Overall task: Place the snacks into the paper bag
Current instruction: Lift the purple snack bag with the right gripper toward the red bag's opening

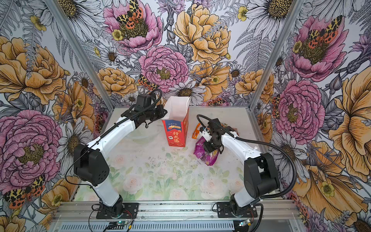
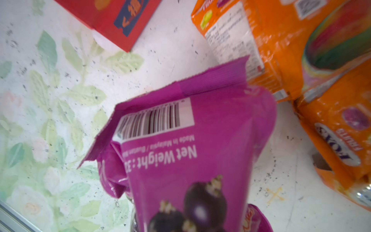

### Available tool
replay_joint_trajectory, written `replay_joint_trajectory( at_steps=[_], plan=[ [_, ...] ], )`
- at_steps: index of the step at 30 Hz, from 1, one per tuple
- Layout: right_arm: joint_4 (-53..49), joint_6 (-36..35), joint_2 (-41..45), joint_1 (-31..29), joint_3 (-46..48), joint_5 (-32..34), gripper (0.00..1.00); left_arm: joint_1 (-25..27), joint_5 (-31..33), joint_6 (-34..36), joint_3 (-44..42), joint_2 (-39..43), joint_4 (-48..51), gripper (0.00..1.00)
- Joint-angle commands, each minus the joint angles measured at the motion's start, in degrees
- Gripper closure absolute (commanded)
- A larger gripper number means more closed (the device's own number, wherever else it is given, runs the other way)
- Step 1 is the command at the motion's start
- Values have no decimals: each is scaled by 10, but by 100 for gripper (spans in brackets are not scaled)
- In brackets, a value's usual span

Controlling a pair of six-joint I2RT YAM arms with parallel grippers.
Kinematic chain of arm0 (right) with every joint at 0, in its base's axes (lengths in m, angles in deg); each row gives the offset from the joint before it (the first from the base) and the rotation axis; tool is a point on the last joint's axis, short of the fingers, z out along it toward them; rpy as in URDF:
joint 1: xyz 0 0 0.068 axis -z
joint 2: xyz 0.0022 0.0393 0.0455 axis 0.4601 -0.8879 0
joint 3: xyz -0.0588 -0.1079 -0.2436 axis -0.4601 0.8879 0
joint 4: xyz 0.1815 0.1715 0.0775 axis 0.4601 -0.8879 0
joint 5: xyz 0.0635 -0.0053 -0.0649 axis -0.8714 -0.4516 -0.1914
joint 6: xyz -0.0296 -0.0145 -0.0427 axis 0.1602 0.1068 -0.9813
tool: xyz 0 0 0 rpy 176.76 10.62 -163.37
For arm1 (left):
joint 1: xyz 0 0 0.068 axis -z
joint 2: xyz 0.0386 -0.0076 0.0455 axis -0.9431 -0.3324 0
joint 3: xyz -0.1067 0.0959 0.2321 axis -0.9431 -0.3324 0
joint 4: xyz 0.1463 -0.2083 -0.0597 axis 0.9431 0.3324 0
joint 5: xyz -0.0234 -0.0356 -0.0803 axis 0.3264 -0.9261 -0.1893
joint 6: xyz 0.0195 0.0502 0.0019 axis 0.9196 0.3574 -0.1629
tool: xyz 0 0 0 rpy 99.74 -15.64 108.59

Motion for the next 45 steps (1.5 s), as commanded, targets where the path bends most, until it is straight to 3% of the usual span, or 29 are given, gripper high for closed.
replay_joint_trajectory(
  at_steps=[1,24,36,45],
  plan=[
    [18,32,41,6,-48,-45,100,4,8,-5,-5,-5,-5,100],
    [63,194,97,57,-211,-153,100,1,3,-5,-2,-8,-5,100],
    [242,353,96,55,-342,-102,100,1,3,-4,-5,-8,-6,100],
    [399,434,55,-26,-364,-1,100,4,3,-6,-2,-14,-6,100]
  ],
)
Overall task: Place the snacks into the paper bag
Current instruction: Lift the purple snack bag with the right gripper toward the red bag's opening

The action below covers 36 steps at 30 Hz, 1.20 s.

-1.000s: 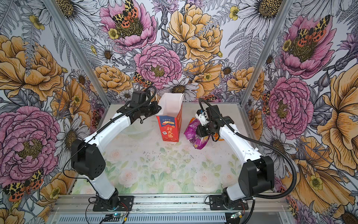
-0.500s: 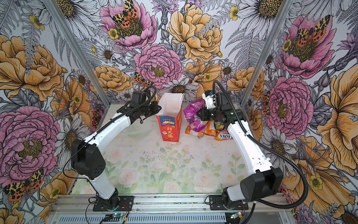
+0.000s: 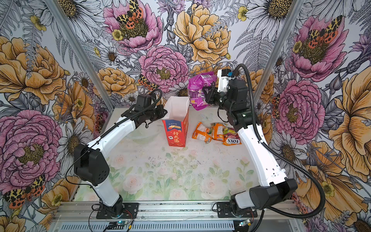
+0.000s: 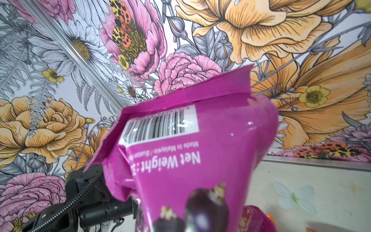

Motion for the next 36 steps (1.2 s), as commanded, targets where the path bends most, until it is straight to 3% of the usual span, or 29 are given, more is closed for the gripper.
replay_joint_trajectory(
  at_steps=[1,12,36],
  plan=[
    [146,50,-16,-38,-33,43,100,4,2,-7,-1,-10,-2,100],
    [287,121,-99,-103,-39,108,100,4,0,-4,1,-13,-2,100],
    [331,171,-145,-135,13,178,100,5,5,-4,-6,-6,-6,100]
  ],
)
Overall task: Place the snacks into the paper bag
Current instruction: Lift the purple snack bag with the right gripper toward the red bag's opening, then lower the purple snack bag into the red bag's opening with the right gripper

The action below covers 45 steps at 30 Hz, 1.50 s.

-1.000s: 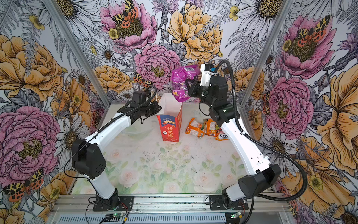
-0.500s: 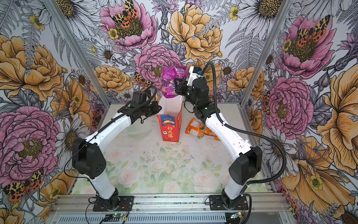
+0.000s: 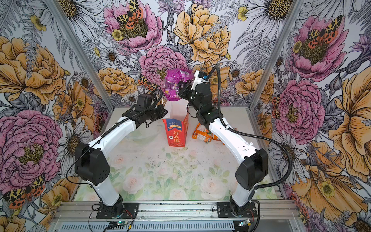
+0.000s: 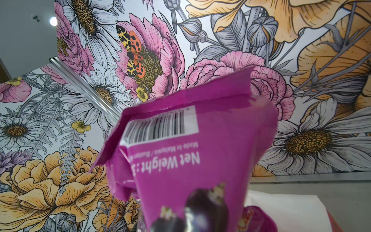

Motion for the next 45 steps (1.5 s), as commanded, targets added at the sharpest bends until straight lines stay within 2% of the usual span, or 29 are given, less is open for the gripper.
replay_joint_trajectory(
  at_steps=[1,45],
  plan=[
    [73,3,7,-5,2,23,100,5,6,-4,-5,-2,-1,100],
    [58,0,46,-66,99,168,100,5,14,-8,-5,3,-1,100]
  ],
)
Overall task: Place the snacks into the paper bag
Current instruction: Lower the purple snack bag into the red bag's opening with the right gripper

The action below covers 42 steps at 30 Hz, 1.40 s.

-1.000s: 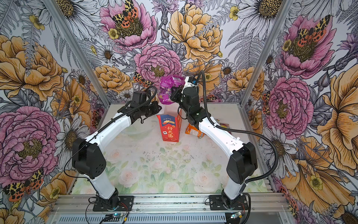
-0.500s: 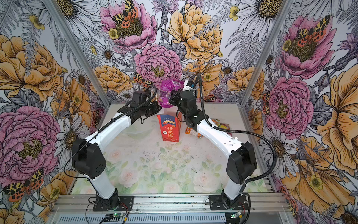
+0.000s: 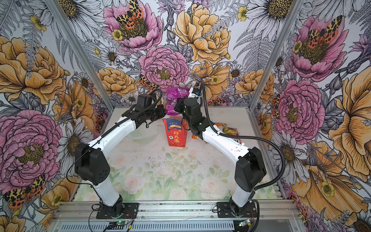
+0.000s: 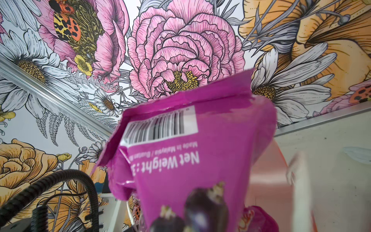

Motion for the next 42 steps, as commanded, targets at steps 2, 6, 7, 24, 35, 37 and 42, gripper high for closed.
replay_joint_trajectory(
  at_steps=[2,6,7,24,35,37,42],
  plan=[
    [56,-12,42,-9,-10,37,100,5,15,-5,-6,4,-1,100],
    [50,-13,45,-11,-6,48,100,4,15,-6,-6,5,-1,100],
    [47,-12,44,-11,-6,50,100,5,15,-6,-7,6,0,100],
    [-9,1,38,-22,-25,80,100,5,12,-11,-11,6,-11,100],
    [-14,2,21,-27,-40,73,100,4,11,-12,-17,12,-16,100],
    [-14,3,18,-27,-40,78,100,5,12,-13,-17,12,-16,100],
    [-10,4,7,-27,-49,83,100,4,10,-13,-18,13,-17,100]
  ],
)
